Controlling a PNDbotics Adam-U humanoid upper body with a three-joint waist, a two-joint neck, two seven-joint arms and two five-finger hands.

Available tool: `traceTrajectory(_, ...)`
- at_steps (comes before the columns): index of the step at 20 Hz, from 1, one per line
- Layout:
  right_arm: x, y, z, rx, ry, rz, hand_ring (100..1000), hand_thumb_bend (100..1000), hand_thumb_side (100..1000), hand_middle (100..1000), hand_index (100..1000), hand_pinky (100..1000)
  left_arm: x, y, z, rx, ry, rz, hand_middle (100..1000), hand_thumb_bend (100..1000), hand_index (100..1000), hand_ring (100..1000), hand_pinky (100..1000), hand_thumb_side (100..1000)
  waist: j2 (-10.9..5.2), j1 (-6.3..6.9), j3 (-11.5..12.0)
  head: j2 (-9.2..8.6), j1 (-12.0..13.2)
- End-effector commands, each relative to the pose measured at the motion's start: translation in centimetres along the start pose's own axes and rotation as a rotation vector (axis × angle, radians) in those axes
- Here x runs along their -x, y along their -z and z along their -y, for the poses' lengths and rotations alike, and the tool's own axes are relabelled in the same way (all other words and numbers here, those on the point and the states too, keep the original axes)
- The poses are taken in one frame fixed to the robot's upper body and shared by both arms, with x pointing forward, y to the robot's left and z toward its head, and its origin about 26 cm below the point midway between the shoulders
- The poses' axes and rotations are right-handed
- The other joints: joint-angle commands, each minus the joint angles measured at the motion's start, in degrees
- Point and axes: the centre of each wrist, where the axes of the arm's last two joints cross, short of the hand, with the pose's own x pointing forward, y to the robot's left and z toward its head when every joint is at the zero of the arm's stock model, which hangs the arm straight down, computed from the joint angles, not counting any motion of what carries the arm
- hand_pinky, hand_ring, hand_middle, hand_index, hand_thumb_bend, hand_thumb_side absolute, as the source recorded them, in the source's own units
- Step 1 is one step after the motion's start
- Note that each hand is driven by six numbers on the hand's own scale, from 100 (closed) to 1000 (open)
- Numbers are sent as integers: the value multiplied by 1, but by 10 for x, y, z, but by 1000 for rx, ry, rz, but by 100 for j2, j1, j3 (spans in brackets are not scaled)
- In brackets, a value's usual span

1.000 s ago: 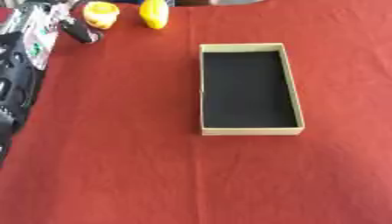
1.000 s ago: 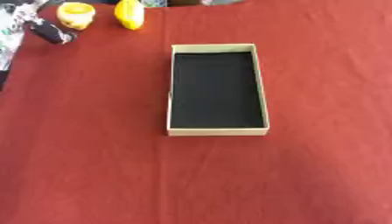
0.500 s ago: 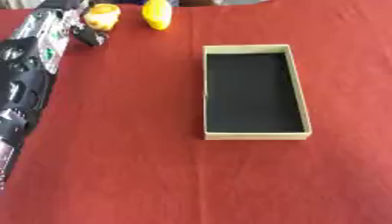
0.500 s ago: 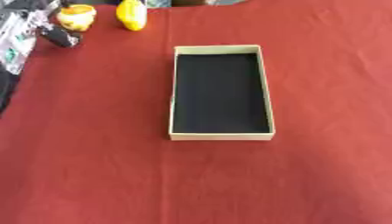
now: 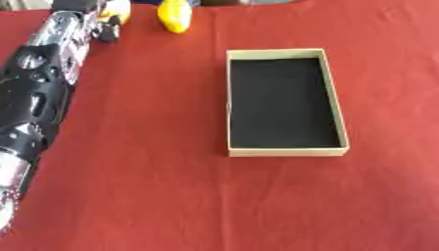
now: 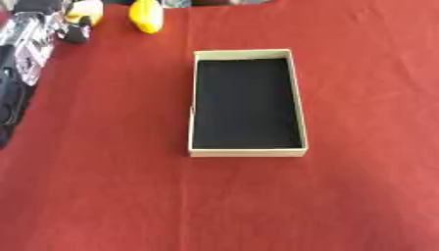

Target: Pick up objects on the table and place them in the box.

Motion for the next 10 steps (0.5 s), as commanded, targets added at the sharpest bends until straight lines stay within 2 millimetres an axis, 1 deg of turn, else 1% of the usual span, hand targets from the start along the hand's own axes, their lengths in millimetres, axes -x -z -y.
traceTrajectory(1, -5, 2, 5, 1, -21, 14, 966, 100, 720, 789, 866, 955, -1, 2, -29, -105, 1, 97, 518, 100, 647, 660, 675, 100, -265, -37, 63, 77, -120)
traceTrajectory(5, -4, 0, 5, 6, -23, 9, 962, 100, 714, 790, 866, 954, -21, -11, -59, -168, -27, 309, 517, 100, 647, 661, 680, 100, -399, -86, 209, 191, -280)
traceTrajectory(8, -2, -2, 4, 9, -23, 4, 961, 100, 711, 790, 866, 953, -38, -32, -81, -211, -69, 457, 520, 100, 650, 661, 680, 100, -492, -123, 292, 253, -368)
traceTrajectory(10, -2, -3, 4, 12, -21, 2, 959, 100, 708, 790, 866, 953, -54, -52, -90, -226, -104, 588, 517, 100, 646, 662, 682, 100, -560, -142, 355, 286, -435)
